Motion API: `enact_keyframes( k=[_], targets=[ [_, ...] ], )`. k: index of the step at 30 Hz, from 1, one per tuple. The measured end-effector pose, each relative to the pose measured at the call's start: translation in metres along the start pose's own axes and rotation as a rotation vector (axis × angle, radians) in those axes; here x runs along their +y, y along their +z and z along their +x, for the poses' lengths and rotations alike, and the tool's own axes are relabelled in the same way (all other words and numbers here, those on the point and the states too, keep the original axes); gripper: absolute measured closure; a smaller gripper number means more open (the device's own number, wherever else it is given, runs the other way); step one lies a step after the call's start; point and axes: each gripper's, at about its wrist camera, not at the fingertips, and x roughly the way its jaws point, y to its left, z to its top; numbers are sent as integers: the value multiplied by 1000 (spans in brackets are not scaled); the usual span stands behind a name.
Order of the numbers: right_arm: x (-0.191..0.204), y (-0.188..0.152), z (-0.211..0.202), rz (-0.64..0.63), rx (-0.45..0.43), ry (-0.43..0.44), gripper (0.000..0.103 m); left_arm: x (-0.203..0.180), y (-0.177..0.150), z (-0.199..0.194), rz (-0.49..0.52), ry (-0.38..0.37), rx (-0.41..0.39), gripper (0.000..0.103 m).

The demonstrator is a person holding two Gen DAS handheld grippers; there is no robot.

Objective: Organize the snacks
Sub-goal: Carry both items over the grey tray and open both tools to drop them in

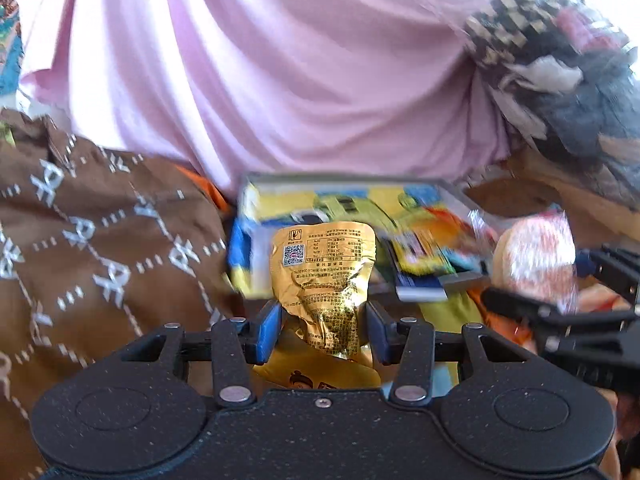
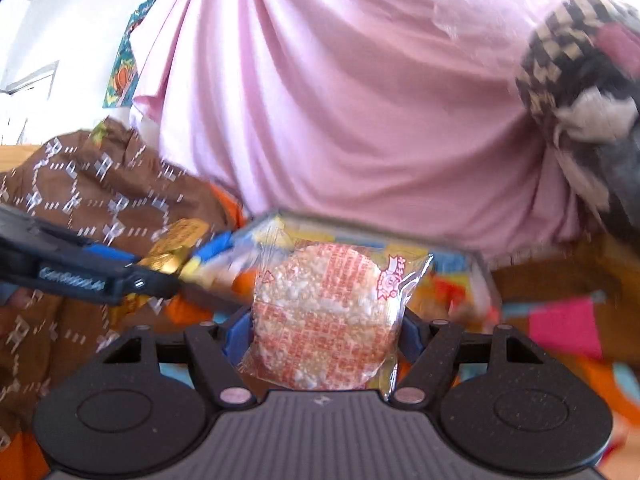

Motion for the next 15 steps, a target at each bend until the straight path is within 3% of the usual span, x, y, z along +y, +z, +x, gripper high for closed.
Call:
enact_keyframes(
  k=[5,10,13,15],
  targets=[
    [-30,37,41,71,15,3,28,8,46,32,-26,13,18,54],
    [-47,51,81,34,59,-22,28,19,81,82,4,26,91,54],
    [-58,54,103,82,97,-26,28,25,94,108,-27,37,134,54],
    [-62,53,114,96,105,-29,27,27,99,127,-69,54,209,54]
  ],
)
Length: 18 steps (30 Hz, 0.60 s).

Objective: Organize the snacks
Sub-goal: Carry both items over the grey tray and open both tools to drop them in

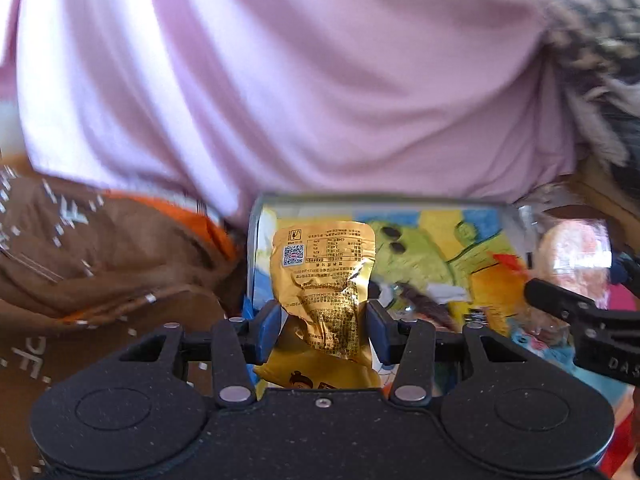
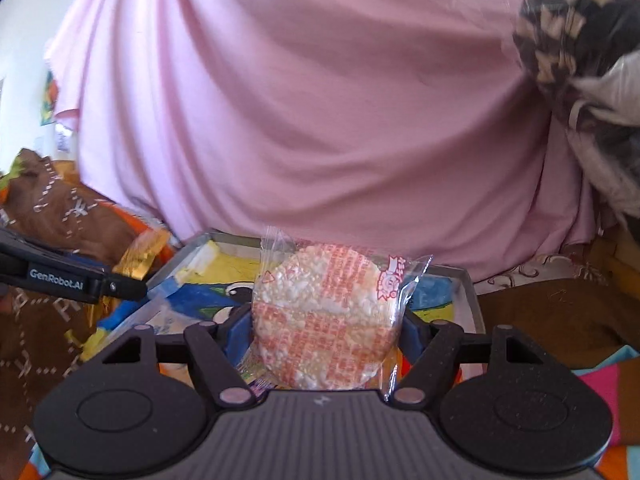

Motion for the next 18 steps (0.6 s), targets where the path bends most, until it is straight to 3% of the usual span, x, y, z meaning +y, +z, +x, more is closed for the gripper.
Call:
enact_keyframes(
  k=[3,10,18],
  targets=[
    [-6,0,16,19,12,-20,27,-4,8,18,-72,26,62,54],
    [-20,-10,42,148,99,-8,27,-25,14,34,-69,43,82,54],
    [-17,-12,59,159,138,18,26,-32,20,43,-93,46,123,54]
  ],
)
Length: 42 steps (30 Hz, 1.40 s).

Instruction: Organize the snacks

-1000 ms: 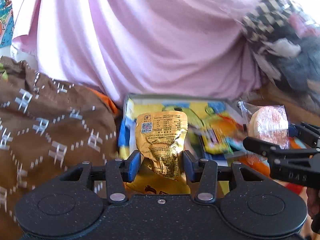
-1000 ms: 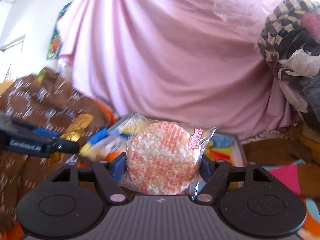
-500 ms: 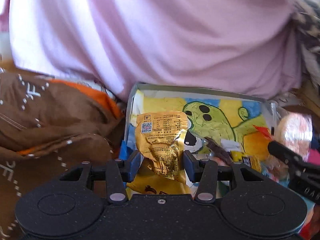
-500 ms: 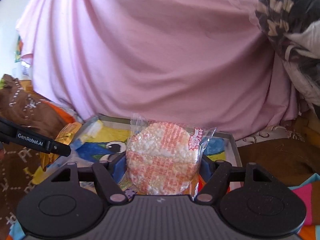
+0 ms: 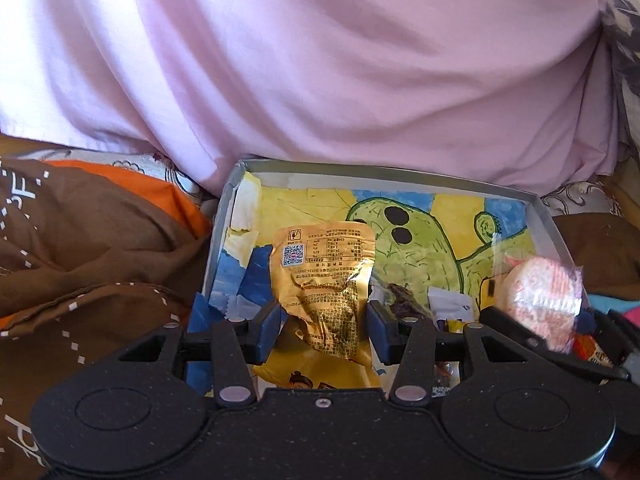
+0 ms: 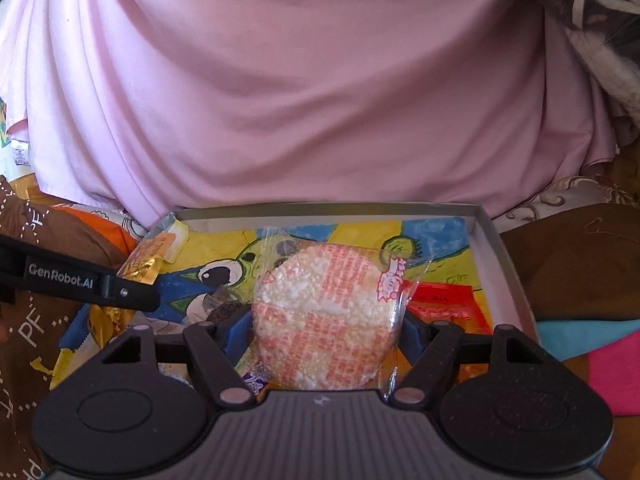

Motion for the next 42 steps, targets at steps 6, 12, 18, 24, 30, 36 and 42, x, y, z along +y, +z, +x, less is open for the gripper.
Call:
enact_keyframes(
  k=[6,12,18,24,30,36,42],
  targets=[
    [5,4,3,-55,-3,-5,20,10,3,7,-165,-38,16,49],
    [3,8,0,-54,-22,-14,11,10,5,5,-182,-33,5,35],
    [2,10,-14,-53,-80,-84,3,14,3,-6,-218,-30,-42,19],
    [-3,13,-30,-34,-125,-82,0,16,-1,-20,-238,-2,-97,8],
    [-7,14,-45,-11,-122,-58,0,8,-7,-45,-206,42,-173,7],
    [-7,9,-67,-1,-131,-46,0,-6,-25,-74,-140,92,-283,4],
    [-9,10,-93,9,-163,-36,0,-17,-42,-96,-122,90,-328,3]
  ],
)
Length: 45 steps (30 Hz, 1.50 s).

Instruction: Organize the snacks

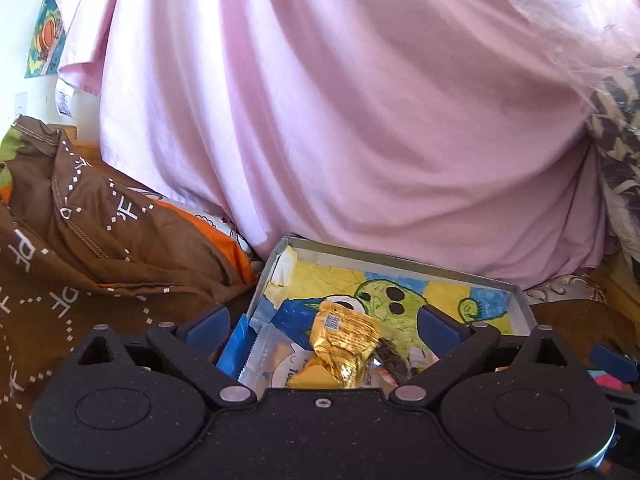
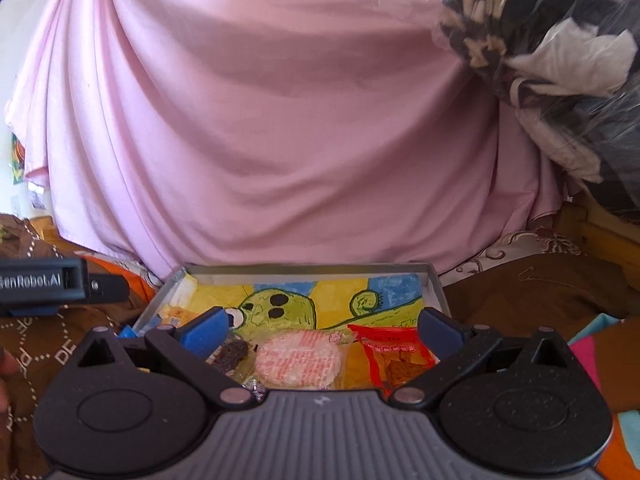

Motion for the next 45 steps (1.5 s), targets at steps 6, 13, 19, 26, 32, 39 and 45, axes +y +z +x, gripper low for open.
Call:
enact_keyframes(
  k=[6,13,19,26,32,39,45],
  targets=[
    [-5,3,-24,8,-26,-2,0,-2,-7,-26,23,2,-51,3],
    [-11,0,-53,45,-50,3,0,0,-15,-55,38,14,-116,2],
    [-7,-5,-78,48,-77,15,0,5,-25,-80,52,33,-149,2],
    [3,-25,-117,-7,-123,5,0,16,-57,-116,83,37,-165,2],
    [7,-38,-146,-21,-153,-6,0,22,-81,-143,70,40,-194,2],
    [9,-54,-171,19,-143,-21,0,28,-96,-169,76,27,-224,2],
    [15,-64,-183,31,-91,-8,0,38,-108,-186,100,-13,-197,2]
  ],
)
